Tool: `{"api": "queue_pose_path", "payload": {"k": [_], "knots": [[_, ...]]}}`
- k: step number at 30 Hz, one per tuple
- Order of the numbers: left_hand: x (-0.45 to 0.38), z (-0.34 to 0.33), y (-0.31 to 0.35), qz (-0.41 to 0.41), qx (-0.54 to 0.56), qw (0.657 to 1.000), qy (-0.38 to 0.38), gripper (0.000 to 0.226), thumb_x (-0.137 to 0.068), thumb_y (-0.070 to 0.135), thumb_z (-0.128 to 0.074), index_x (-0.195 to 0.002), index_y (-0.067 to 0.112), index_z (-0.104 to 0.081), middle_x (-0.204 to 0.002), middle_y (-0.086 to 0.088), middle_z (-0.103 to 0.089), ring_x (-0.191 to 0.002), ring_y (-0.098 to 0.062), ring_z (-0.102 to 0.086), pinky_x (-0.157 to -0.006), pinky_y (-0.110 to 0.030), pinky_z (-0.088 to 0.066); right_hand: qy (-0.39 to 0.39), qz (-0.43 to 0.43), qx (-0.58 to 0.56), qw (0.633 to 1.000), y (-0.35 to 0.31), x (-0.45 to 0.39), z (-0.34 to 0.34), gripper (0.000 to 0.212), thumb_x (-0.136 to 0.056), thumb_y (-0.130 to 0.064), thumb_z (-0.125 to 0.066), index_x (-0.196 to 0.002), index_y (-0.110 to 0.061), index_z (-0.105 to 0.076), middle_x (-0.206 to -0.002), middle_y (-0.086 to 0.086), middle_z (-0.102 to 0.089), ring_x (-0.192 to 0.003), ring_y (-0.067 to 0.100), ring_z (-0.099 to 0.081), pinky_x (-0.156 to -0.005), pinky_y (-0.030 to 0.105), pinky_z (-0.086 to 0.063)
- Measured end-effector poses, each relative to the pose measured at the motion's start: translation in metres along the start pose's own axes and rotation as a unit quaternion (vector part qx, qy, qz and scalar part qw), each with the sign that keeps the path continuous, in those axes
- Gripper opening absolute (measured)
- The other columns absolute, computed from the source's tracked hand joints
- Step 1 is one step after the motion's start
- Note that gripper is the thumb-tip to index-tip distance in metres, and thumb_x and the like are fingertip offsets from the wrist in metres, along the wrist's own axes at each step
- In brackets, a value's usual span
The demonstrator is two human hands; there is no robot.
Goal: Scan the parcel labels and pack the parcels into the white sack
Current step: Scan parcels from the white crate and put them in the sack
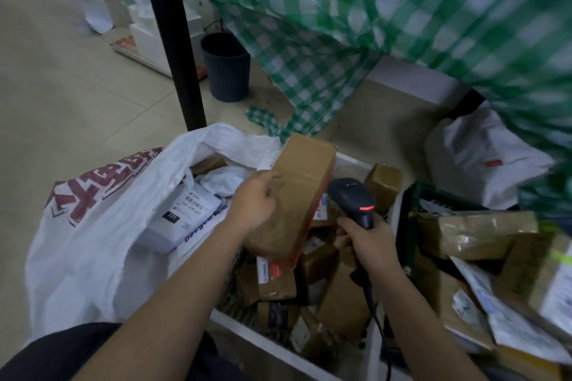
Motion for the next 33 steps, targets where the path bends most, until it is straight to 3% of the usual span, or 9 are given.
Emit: {"api": "queue_pose_path", "payload": {"k": [3, 7, 11, 15, 18, 23, 26, 28, 33], "knots": [[0.005, -0.025, 0.038, -0.038, -0.003, 0.999, -0.029, 0.036, -0.092, 0.006, -0.050, -0.127, 0.010, -0.057, -0.130, -0.009, -0.056, -0.120, -0.024, -0.053, -0.100, -0.026, -0.040, 0.045, -0.024, -0.040, 0.998, 0.012, 0.005, 0.033, 0.006, -0.088, -0.011, -0.064, -0.087, -0.006, -0.063, -0.066, 0.010, -0.063, -0.058, 0.020, -0.057, -0.058, 0.033, -0.046], [0.008, -0.079, 0.076, -0.017, -0.007, 0.995, -0.099, 0.038, -0.097, 0.015, -0.051, -0.135, 0.019, -0.050, -0.137, -0.004, -0.051, -0.123, -0.023, -0.050, -0.102, -0.037, -0.043, 0.090, -0.044, -0.090, 0.991, 0.020, 0.010, 0.074, 0.008, -0.090, -0.010, -0.060, -0.082, -0.007, -0.060, -0.066, 0.009, -0.059, -0.060, 0.021, -0.055, -0.059, 0.032, -0.044], [0.004, -0.142, 0.088, -0.004, -0.062, 0.989, -0.135, 0.052, -0.095, 0.020, -0.054, -0.144, 0.024, -0.038, -0.143, -0.004, -0.046, -0.126, -0.024, -0.048, -0.100, -0.036, -0.045, 0.091, -0.026, -0.092, 0.991, 0.019, 0.002, 0.101, 0.010, -0.089, -0.012, -0.062, -0.092, -0.003, -0.064, -0.075, 0.015, -0.067, -0.065, 0.021, -0.063, -0.057, 0.031, -0.048], [-0.010, -0.184, 0.085, -0.006, -0.138, 0.980, -0.147, 0.069, -0.091, 0.012, -0.062, -0.150, 0.024, -0.026, -0.156, -0.007, -0.025, -0.139, -0.027, -0.032, -0.105, -0.037, -0.037, 0.075, 0.000, -0.076, 0.994, 0.015, -0.009, 0.120, 0.012, -0.086, -0.015, -0.067, -0.090, -0.003, -0.066, -0.073, 0.012, -0.067, -0.062, 0.018, -0.063, -0.053, 0.025, -0.048], [-0.020, -0.200, 0.088, 0.034, -0.156, 0.977, -0.143, 0.072, -0.089, 0.037, -0.063, -0.150, 0.027, -0.024, -0.158, -0.007, -0.015, -0.142, -0.030, -0.023, -0.109, -0.042, -0.033, 0.069, 0.005, -0.064, 0.996, 0.014, -0.017, 0.127, 0.014, -0.085, -0.016, -0.068, -0.085, -0.003, -0.066, -0.071, 0.010, -0.066, -0.059, 0.016, -0.064, -0.056, 0.031, -0.047], [-0.019, -0.222, 0.088, 0.114, -0.257, 0.939, -0.198, 0.108, -0.072, 0.075, -0.057, -0.151, 0.028, 0.001, -0.156, -0.015, -0.004, -0.144, -0.037, -0.009, -0.113, -0.049, -0.025, 0.063, 0.005, -0.085, 0.994, 0.018, -0.026, 0.131, 0.009, -0.085, -0.012, -0.066, -0.077, -0.009, -0.064, -0.070, 0.012, -0.066, -0.061, 0.018, -0.063, -0.056, 0.028, -0.048], [-0.016, -0.222, 0.087, 0.147, -0.282, 0.931, -0.179, 0.100, -0.076, 0.068, -0.061, -0.147, 0.026, -0.005, -0.154, -0.019, -0.003, -0.142, -0.038, -0.010, -0.109, -0.048, -0.028, 0.054, 0.005, -0.093, 0.994, 0.021, -0.027, 0.130, 0.012, -0.085, -0.012, -0.066, -0.073, -0.010, -0.063, -0.067, 0.010, -0.065, -0.060, 0.019, -0.062, -0.055, 0.029, -0.047], [-0.016, -0.220, 0.091, 0.137, -0.267, 0.942, -0.152, 0.088, -0.079, 0.060, -0.063, -0.144, 0.025, -0.014, -0.150, -0.021, -0.012, -0.138, -0.038, -0.018, -0.105, -0.046, -0.033, 0.055, 0.006, -0.097, 0.994, 0.022, -0.028, 0.131, 0.014, -0.085, -0.012, -0.066, -0.072, -0.011, -0.063, -0.063, 0.004, -0.065, -0.056, 0.015, -0.062, -0.053, 0.026, -0.046], [-0.009, -0.191, 0.096, 0.142, -0.133, 0.977, -0.086, 0.072, -0.076, 0.057, -0.066, -0.130, 0.027, -0.029, -0.135, -0.014, -0.031, -0.125, -0.035, -0.032, -0.093, -0.042, -0.038, 0.064, 0.008, -0.111, 0.992, 0.024, -0.026, 0.134, 0.005, -0.086, -0.012, -0.067, -0.082, -0.008, -0.065, -0.065, 0.001, -0.067, -0.051, 0.008, -0.062, -0.048, 0.019, -0.046]]}}
Point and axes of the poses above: each hand's wrist, its own x-axis away from the middle knuckle, its own z-axis out of the back of the hand, y = z × x, the point moved 3 cm from there along -x, towards the middle knuckle
